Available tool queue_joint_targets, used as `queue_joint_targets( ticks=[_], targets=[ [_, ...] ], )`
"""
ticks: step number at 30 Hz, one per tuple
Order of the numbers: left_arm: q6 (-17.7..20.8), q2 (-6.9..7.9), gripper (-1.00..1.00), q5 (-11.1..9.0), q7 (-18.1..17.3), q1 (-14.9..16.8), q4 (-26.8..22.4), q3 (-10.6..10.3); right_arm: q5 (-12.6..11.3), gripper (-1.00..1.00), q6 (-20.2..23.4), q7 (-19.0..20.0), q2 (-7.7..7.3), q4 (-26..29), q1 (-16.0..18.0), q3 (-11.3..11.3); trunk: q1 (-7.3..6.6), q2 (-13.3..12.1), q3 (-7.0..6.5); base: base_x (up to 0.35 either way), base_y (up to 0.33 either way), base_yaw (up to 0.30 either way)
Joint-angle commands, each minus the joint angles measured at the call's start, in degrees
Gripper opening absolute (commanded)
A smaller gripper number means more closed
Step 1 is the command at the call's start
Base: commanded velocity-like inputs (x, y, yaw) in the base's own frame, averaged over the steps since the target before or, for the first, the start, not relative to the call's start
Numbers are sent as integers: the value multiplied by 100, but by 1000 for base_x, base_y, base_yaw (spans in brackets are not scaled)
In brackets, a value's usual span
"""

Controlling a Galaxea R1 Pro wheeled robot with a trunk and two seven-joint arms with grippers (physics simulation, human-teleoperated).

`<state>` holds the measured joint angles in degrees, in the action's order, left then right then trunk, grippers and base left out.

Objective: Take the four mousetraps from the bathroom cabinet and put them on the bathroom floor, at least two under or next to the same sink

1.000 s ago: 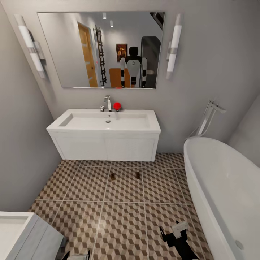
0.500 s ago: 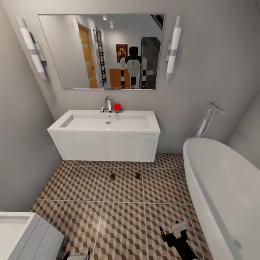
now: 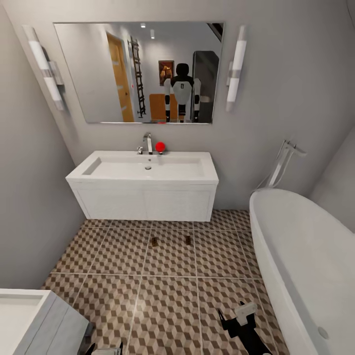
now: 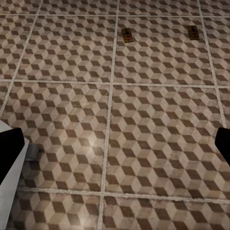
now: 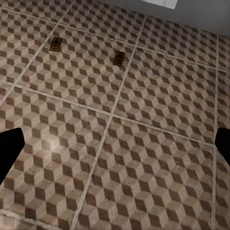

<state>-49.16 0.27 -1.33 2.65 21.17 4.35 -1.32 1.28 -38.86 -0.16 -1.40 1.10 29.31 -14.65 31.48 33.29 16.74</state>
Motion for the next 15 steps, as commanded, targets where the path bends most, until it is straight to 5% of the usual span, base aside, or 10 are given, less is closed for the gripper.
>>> queue_joint_targets(
  ticks=[1, 15],
  targets=[
    [-32, -1, 100, -9, 17, 10, 20, -18, 12, 100, -16, -2, -1, -4, 4, -3, -21, -34, -10, 0, 0, 0],
    [-32, 0, 100, -10, 17, 10, 22, -18, 12, 100, -16, -2, -1, -4, 4, -3, -328, -596, -262, 0, 0, 0]
  ],
)
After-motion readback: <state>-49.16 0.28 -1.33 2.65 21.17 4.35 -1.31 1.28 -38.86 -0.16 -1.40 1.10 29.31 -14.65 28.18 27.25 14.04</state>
